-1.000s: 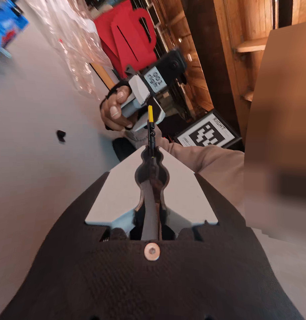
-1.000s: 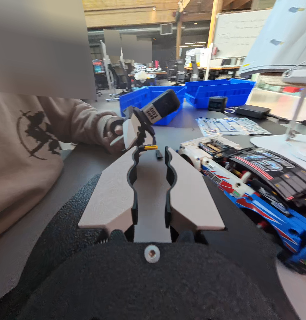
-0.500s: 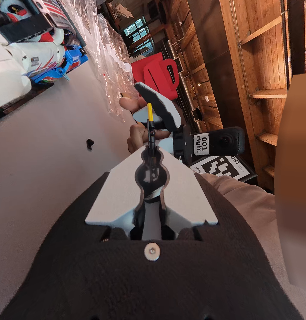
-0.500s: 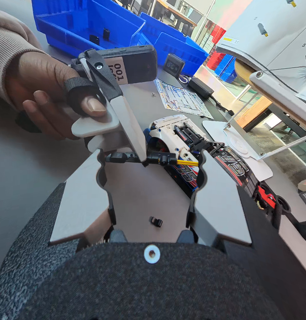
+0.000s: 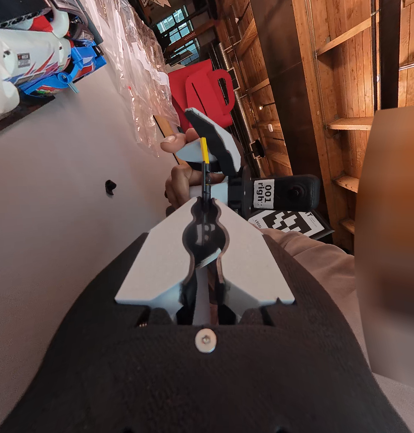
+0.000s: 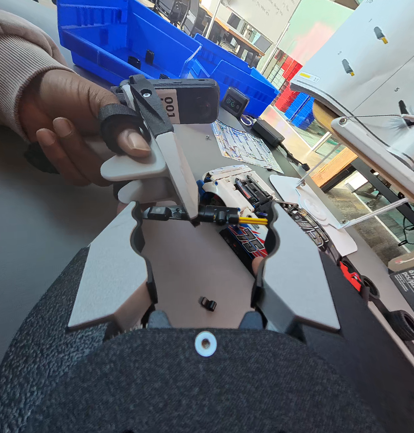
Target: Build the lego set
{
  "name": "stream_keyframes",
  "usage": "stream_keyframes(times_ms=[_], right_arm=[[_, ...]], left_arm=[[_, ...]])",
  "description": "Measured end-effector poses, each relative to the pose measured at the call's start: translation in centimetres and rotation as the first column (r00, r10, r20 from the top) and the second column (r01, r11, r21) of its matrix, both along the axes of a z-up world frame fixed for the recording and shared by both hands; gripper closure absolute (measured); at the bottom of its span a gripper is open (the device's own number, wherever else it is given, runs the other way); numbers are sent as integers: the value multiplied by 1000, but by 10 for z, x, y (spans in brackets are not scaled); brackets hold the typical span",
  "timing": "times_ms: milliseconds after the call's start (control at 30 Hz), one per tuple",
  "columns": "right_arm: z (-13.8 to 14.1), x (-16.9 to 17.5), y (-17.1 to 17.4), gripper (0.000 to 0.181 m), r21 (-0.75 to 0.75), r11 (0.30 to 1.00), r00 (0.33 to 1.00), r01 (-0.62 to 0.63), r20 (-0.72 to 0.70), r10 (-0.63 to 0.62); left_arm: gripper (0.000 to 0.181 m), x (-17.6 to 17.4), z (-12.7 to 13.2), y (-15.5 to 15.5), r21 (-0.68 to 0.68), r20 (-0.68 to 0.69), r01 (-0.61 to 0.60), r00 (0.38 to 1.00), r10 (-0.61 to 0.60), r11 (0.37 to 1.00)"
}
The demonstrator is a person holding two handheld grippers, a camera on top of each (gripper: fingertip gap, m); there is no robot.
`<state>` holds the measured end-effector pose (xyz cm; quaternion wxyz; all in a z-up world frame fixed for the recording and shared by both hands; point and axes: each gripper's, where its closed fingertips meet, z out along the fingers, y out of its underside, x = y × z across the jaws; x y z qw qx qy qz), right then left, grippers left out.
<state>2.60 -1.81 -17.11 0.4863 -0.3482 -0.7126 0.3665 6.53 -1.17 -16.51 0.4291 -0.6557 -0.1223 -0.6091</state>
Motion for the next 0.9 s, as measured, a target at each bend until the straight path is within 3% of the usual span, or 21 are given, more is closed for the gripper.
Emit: stream_keyframes(times_ms=[667,833,900], right_arm=[[1,2,-4,84,39,999,1000,5,-28,-4],[-7,2,-2,83,-41,999,999,-13,36,14],[2,7,-6,87,-160,983,995,-94,19,99]], left_arm=[[177,0,1,-3,14,3,6,1000,-6,1000],[176,-1,-6,0,10,-36,24,999,-23,1000],[176,0,-6,-1,20,-47,52,998,-51,998]])
